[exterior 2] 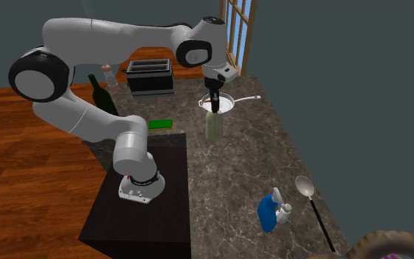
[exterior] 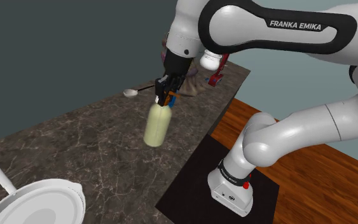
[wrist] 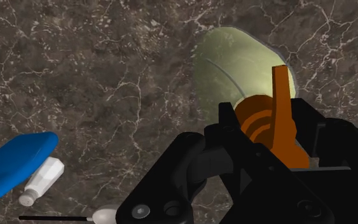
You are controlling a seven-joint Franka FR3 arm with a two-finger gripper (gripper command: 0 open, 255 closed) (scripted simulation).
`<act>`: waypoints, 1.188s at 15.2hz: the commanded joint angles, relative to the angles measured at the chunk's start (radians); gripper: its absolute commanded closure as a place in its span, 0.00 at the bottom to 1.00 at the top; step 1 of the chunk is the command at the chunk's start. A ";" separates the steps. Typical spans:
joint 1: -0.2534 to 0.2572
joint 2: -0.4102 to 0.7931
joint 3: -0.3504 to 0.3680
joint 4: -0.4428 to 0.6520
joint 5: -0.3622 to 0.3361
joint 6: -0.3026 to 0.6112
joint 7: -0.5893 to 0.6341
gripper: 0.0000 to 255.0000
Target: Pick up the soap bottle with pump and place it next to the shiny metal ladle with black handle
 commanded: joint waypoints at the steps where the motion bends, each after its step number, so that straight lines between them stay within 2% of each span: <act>1: -0.002 0.000 -0.005 0.026 -0.005 -0.027 -0.001 1.00; 18: -0.017 0.035 -0.032 0.278 -0.032 -0.244 0.011 1.00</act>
